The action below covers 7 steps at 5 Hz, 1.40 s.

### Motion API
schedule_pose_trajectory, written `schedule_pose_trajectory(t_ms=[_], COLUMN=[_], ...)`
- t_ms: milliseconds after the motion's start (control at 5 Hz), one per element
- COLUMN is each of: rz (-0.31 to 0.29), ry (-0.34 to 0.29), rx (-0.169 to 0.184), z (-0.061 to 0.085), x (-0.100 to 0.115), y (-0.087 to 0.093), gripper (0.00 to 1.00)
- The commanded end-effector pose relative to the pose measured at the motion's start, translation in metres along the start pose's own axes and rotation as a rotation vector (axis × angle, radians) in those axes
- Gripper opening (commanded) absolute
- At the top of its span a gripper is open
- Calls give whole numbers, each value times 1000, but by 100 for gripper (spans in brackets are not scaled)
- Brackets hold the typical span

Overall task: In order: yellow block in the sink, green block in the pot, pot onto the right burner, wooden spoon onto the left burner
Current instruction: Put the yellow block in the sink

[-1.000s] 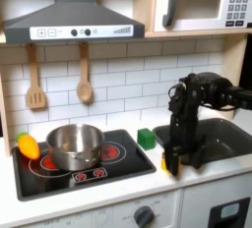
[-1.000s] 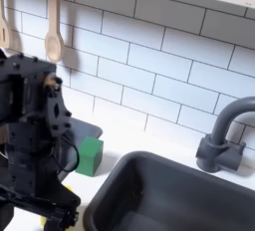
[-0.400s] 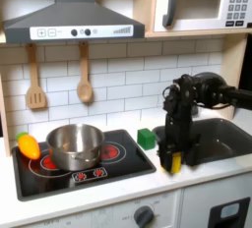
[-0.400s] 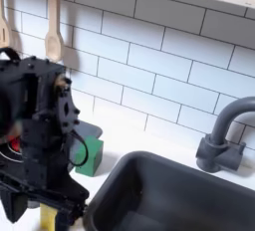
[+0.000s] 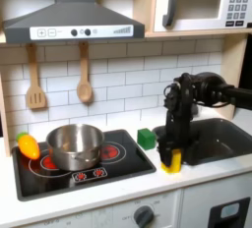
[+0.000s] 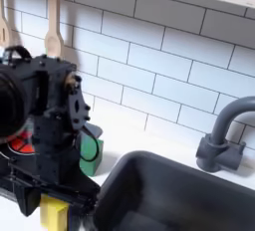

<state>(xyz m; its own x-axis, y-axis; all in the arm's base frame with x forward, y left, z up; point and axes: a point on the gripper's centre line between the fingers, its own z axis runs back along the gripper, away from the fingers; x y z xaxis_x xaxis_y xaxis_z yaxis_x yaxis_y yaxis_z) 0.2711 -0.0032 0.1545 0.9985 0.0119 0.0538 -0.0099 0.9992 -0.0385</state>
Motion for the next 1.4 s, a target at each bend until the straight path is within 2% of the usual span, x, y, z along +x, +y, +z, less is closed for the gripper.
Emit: schedule_pose_trajectory(t_ms=[0, 800, 1200], rz=[-4, 12, 6], ry=[-23, -68, -82], rx=[12, 21, 16], z=[-8, -21, -21], x=[2, 3, 7], y=[3, 11, 12], gripper=[100, 100, 100])
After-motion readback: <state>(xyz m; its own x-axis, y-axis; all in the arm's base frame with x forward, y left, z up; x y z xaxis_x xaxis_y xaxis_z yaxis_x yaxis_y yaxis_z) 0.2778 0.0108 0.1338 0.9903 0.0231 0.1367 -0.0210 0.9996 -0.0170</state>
